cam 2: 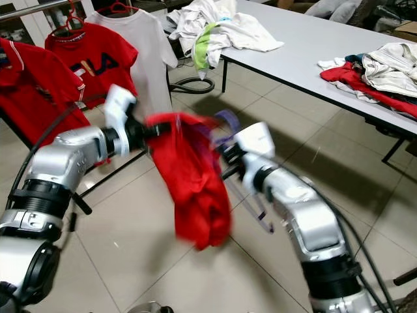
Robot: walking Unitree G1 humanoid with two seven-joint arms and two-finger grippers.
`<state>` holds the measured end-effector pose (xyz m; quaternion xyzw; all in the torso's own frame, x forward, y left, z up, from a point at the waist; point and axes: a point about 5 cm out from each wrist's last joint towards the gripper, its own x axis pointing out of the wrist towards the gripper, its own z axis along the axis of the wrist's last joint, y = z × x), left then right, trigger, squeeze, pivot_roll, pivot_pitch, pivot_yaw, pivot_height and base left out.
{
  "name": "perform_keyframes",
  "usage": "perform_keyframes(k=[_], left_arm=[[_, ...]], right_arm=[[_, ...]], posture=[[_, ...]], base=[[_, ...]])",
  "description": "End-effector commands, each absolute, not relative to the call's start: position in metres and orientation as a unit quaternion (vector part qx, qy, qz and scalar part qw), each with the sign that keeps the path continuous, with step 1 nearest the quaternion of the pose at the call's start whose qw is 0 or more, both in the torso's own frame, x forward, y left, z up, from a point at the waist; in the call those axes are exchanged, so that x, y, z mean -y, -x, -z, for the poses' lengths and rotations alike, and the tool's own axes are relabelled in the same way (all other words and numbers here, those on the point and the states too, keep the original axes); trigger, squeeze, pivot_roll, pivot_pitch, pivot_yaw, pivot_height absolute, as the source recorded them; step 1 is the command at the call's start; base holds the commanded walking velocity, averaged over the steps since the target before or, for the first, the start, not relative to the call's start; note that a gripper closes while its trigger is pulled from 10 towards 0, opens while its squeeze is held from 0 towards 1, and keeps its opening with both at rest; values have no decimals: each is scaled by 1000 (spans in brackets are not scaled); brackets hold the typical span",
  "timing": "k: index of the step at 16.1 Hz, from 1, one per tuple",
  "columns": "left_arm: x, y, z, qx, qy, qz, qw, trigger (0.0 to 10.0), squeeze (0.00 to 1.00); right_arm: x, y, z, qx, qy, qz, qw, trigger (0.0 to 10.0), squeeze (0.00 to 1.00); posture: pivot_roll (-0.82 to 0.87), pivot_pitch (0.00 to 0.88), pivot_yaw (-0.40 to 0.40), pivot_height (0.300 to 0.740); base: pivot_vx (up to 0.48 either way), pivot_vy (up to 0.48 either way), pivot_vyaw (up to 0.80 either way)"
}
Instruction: Hang hanger
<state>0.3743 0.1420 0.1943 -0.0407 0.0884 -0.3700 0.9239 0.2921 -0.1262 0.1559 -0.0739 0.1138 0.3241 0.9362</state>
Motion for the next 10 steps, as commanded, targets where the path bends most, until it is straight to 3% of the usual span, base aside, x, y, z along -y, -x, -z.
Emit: perform_keyframes(k=[1, 3, 7, 10], left_arm=[[-145, -380, -216, -40, 42, 350, 935, 0, 0], [-147, -384, -211, -44, -3, 323, 945, 0, 0], [-138, -380, -208, -48, -9, 345, 937, 0, 0], [-128, -372, -206, -57, 0, 391, 918, 0, 0]], right_arm=[[121, -287, -153, -125, 77, -341, 928, 0, 0], [118, -278, -143, -160, 68, -357, 918, 0, 0], [113, -263, -128, -211, 56, -387, 896, 0, 0], [112, -269, -120, -219, 25, -336, 916, 0, 0]], posture=[[-13, 0, 80, 740], [-13, 0, 82, 740], [-15, 0, 94, 740], [-11, 0, 96, 740]], base=[[0, 0, 0], [0, 0, 0], [0, 0, 0], [0, 0, 0]])
